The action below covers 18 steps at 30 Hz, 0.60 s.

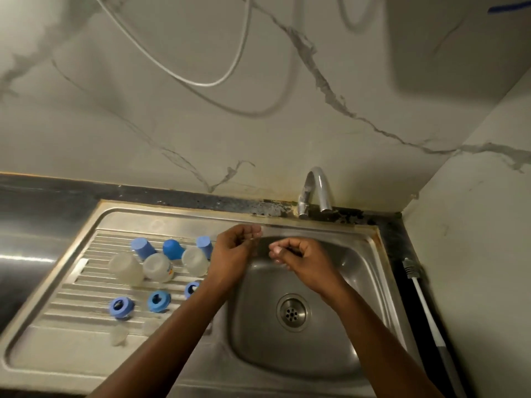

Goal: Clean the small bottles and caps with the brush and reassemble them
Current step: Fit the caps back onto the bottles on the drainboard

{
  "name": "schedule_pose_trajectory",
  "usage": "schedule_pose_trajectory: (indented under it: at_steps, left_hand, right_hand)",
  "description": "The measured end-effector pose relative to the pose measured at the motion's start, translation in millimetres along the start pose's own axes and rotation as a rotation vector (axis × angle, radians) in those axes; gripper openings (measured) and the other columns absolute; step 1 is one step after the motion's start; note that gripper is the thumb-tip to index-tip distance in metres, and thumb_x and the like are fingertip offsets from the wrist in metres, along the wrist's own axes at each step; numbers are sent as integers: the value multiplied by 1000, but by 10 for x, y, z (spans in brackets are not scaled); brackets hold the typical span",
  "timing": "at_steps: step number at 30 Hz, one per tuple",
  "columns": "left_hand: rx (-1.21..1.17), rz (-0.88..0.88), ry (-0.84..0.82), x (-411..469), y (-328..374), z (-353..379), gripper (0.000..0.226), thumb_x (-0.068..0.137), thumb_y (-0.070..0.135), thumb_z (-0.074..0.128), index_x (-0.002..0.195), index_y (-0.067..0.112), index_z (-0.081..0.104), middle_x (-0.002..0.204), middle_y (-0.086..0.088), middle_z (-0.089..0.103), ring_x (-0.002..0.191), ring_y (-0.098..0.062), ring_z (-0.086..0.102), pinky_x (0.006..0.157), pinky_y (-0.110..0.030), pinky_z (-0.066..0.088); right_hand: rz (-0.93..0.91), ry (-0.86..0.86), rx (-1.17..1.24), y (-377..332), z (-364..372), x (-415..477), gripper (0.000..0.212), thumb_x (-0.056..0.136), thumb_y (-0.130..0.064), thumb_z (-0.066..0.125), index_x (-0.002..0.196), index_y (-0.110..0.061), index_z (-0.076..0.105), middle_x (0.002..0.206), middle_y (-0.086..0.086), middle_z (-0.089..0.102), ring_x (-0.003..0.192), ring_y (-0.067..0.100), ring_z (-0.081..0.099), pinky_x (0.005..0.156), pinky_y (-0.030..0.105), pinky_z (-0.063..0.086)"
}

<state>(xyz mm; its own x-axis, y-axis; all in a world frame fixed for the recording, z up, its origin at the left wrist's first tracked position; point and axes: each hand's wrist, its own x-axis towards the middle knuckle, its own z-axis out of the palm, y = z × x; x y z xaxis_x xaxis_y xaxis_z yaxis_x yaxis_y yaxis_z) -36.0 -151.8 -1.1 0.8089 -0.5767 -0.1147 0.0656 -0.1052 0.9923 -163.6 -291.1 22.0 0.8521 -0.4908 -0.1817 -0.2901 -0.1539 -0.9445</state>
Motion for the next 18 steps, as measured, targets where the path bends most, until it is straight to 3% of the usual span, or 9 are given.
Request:
schedule_pose_trajectory:
  at_steps: [2, 5, 8, 11, 15, 18]
  left_hand:
    - [24, 0, 38, -166, -22, -282, 25, 100, 6, 64, 113, 23, 76, 106, 4, 79, 102, -14, 75, 89, -37, 62]
    - [7, -40, 116, -400, -36, -739, 29, 99, -3, 60, 110, 18, 77, 104, 0, 80, 101, -21, 76, 86, -39, 63]
    - [23, -48, 175, -591, -44, -1138, 32, 98, -8, 57, 106, 15, 78, 103, -2, 80, 98, -25, 76, 84, -42, 63]
    - [16, -59, 218, -709, -62, -1478, 32, 96, -10, 56, 109, 9, 77, 106, -6, 80, 101, -29, 75, 86, -44, 61]
    - [23, -75, 264, -807, -102, -1786, 31, 96, -9, 57, 109, 9, 78, 106, -3, 80, 100, -27, 75, 89, -47, 62]
    - [31, -92, 276, -868, -158, -1910, 32, 96, -8, 59, 107, 13, 79, 105, 2, 80, 99, -23, 76, 86, -47, 64]
  right_hand:
    - [-17, -18, -16, -91, 213, 43, 13, 98, -21, 70, 108, -21, 79, 100, -7, 80, 94, 7, 74, 80, 18, 57]
    - [-62, -39, -66, -195, 620, 140, 14, 96, -17, 73, 108, -15, 79, 98, -3, 80, 93, 11, 75, 90, 29, 60]
    - [-136, -33, -242, -295, 995, 268, 16, 93, -23, 76, 108, -22, 79, 103, -10, 78, 94, 2, 72, 91, 28, 58]
    - [-157, -46, -469, -407, 1326, 385, 33, 88, -34, 77, 121, -32, 72, 116, -12, 73, 99, 5, 68, 88, 28, 56]
    - [-211, -116, -790, -401, 1671, 538, 61, 85, -44, 75, 143, -36, 56, 145, -8, 57, 128, 17, 57, 100, 36, 51]
    - [-209, -148, -992, -357, 1823, 607, 71, 86, -44, 74, 151, -34, 46, 149, -3, 52, 130, 22, 56, 100, 39, 50]
